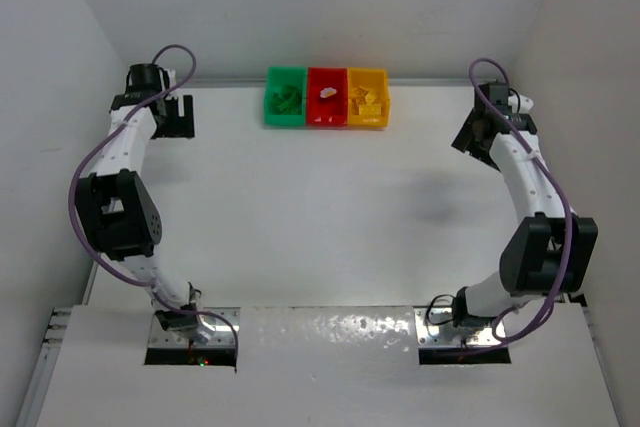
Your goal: Sort the legos into containers by color
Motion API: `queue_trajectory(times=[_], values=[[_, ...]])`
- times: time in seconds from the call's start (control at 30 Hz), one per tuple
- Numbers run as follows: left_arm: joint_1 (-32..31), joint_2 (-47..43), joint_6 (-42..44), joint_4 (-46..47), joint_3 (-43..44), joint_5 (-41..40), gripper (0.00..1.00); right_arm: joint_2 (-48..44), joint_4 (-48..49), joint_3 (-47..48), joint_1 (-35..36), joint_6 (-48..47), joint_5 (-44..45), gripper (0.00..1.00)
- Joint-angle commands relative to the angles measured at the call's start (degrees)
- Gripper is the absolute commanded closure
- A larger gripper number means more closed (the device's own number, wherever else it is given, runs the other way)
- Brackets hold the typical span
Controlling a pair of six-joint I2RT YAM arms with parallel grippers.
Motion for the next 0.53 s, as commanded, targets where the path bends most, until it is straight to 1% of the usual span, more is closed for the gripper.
queue_trajectory(times=[0.0,0.33,0.47,0.5], values=[[0.8,-3.9,-1.1,1.6,-0.9,0.3,0.18,-3.7,2.1,-1.7,0.0,0.2,1.3,0.01],[0.8,-4.3,-1.3,1.8,-1.9,1.7,0.18,-6.7,3.4,-3.9,0.0,-1.3,1.0,0.01],[0.8,-4.4,-1.3,1.9,-1.8,1.9,0.18,-7.6,3.9,-4.9,0.0,1.0,1.9,0.01],[0.8,-4.4,-1.3,1.8,-1.8,1.9,0.18,-8.5,5.3,-6.0,0.0,0.8,2.0,0.01]])
